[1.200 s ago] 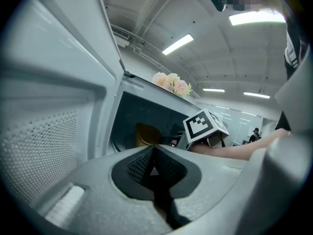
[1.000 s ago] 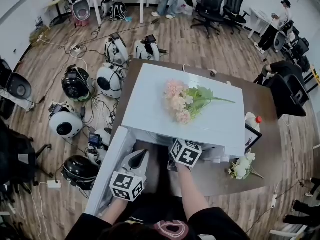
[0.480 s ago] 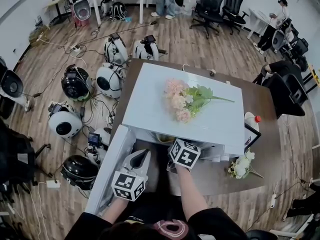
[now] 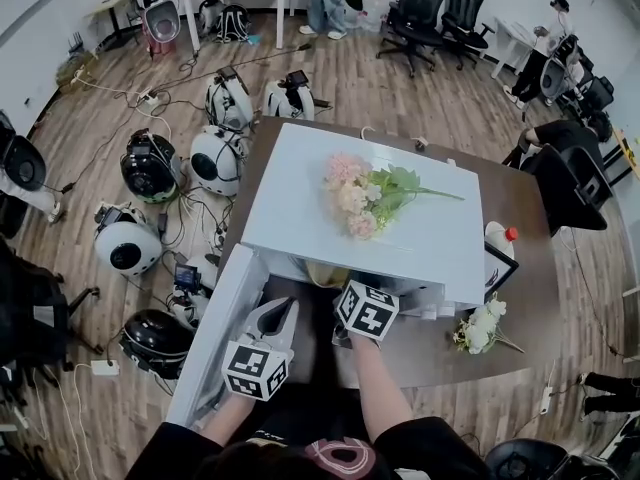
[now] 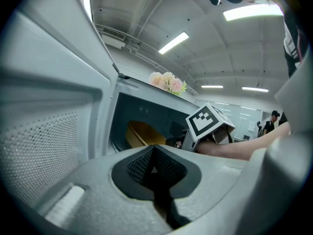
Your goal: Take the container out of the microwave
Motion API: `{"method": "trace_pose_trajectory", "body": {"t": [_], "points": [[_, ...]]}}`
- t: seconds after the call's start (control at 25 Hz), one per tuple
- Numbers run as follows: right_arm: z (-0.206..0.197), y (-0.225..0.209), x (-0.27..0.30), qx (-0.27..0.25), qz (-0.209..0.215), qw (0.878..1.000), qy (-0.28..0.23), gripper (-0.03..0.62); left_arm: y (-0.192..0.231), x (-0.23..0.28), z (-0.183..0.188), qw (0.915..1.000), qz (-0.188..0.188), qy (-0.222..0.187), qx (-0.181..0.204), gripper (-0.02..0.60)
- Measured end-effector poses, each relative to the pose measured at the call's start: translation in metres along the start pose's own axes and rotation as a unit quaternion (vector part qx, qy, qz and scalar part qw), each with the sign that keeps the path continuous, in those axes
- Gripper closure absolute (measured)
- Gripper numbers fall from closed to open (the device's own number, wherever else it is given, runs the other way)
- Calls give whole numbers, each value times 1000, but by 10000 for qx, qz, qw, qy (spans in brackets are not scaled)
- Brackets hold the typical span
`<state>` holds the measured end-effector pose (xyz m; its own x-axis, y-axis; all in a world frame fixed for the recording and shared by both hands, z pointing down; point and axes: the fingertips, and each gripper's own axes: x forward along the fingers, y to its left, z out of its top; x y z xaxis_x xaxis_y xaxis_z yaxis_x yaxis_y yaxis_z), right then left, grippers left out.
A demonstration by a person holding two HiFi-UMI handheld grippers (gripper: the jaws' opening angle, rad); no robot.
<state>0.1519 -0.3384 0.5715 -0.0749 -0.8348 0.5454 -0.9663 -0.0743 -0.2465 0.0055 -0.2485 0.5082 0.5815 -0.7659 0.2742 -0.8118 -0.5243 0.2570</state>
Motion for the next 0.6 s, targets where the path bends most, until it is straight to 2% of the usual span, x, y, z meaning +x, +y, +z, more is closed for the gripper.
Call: {"method": "trace_pose_trajectory", "body": {"t": [0.6], "points": [[-9,-12,-32,90,-2,9999,-103,559,-17,-2,-3,9998,-203,-34,29,572]]}}
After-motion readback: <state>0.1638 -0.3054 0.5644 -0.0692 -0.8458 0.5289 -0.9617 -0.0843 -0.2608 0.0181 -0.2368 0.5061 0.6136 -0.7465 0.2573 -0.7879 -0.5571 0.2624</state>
